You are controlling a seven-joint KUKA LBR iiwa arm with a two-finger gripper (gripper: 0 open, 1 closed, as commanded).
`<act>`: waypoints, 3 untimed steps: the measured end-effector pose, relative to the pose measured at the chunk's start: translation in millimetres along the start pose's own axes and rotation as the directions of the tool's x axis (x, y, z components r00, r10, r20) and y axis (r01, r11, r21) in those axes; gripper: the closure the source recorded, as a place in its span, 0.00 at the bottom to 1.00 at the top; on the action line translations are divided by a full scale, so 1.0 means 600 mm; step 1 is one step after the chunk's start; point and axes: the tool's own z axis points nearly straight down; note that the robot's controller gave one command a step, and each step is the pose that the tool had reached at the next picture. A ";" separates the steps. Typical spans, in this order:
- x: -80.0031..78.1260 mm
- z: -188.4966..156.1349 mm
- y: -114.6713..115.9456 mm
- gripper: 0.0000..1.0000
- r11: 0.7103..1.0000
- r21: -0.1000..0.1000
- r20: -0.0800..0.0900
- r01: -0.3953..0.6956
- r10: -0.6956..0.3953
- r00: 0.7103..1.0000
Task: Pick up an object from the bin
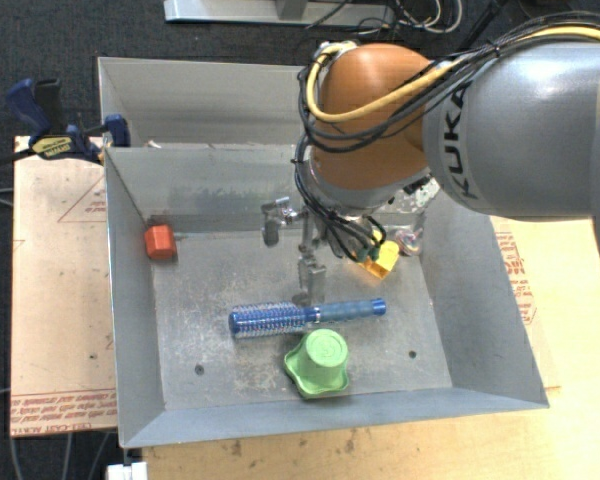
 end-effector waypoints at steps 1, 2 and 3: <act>0.115 0.243 0.002 0.00 0.986 -0.003 -0.008 0.167 -0.167 0.986; 0.114 0.239 0.001 1.00 0.986 -0.002 -0.005 0.166 -0.166 0.986; 0.064 0.174 -0.079 1.00 0.988 0.001 -0.001 0.153 -0.153 0.988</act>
Offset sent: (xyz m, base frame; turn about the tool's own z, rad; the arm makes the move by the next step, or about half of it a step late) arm -0.0649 -0.0173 -0.1428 -0.1689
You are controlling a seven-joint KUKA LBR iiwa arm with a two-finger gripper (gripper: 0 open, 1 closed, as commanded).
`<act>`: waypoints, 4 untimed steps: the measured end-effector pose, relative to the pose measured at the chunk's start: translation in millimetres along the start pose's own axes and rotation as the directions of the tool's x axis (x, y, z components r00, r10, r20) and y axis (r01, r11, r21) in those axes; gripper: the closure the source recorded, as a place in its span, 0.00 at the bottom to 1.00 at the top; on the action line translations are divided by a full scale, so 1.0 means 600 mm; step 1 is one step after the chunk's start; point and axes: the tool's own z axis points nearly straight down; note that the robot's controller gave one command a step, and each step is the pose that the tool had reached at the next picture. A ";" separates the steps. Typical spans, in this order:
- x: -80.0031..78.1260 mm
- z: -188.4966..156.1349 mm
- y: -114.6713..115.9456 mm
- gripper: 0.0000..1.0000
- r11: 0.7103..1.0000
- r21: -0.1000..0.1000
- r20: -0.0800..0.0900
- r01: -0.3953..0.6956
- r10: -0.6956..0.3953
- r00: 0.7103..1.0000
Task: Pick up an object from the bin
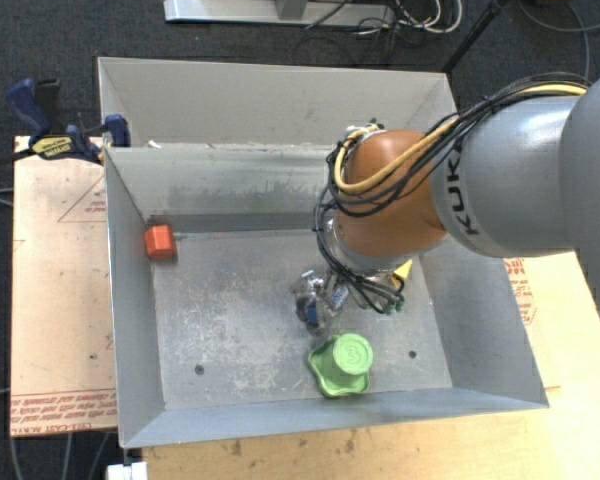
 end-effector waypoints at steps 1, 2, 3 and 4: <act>0.001 0.003 0.005 0.00 1.000 -0.001 -0.001 0.004 -0.004 1.000; -0.013 0.047 -0.022 0.00 1.000 -0.001 -0.001 -0.019 0.019 1.000; -0.044 0.063 -0.042 0.00 0.951 0.000 0.001 0.309 -0.309 0.951; -0.043 0.063 -0.042 1.00 0.951 -0.002 0.000 0.308 -0.308 0.951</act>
Offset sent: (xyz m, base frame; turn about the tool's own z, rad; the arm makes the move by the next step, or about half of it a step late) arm 0.0000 0.0000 0.0000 0.0000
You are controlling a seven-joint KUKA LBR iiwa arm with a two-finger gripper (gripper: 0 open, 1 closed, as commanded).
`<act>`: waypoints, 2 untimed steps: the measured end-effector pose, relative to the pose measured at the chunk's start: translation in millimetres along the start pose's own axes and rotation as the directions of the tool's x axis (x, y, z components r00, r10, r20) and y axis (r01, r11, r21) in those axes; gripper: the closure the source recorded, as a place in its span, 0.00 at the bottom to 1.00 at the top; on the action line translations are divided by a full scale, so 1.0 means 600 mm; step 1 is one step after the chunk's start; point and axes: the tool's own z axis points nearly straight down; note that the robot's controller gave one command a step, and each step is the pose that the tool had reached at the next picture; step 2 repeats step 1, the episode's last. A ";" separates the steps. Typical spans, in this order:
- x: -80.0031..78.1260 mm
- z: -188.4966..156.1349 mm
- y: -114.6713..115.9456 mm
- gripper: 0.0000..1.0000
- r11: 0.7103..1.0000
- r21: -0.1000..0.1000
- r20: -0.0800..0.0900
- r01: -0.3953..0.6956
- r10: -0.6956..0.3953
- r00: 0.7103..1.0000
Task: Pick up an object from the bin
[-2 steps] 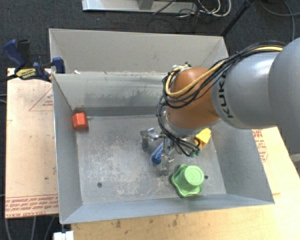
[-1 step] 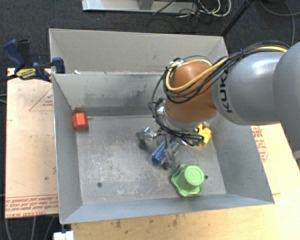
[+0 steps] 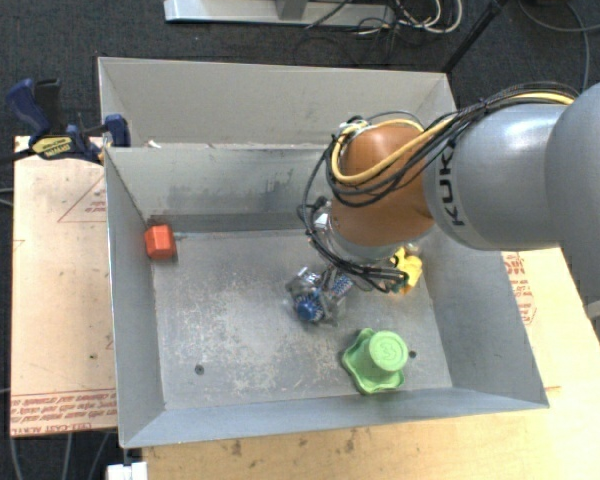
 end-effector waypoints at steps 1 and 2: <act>-0.011 -0.214 0.016 1.00 1.000 0.005 0.006 0.015 -0.015 1.000; -0.011 -0.214 0.016 1.00 1.000 0.005 0.006 0.015 -0.015 1.000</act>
Offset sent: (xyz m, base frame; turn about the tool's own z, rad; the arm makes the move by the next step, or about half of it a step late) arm -0.0032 0.0098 0.1246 -0.0169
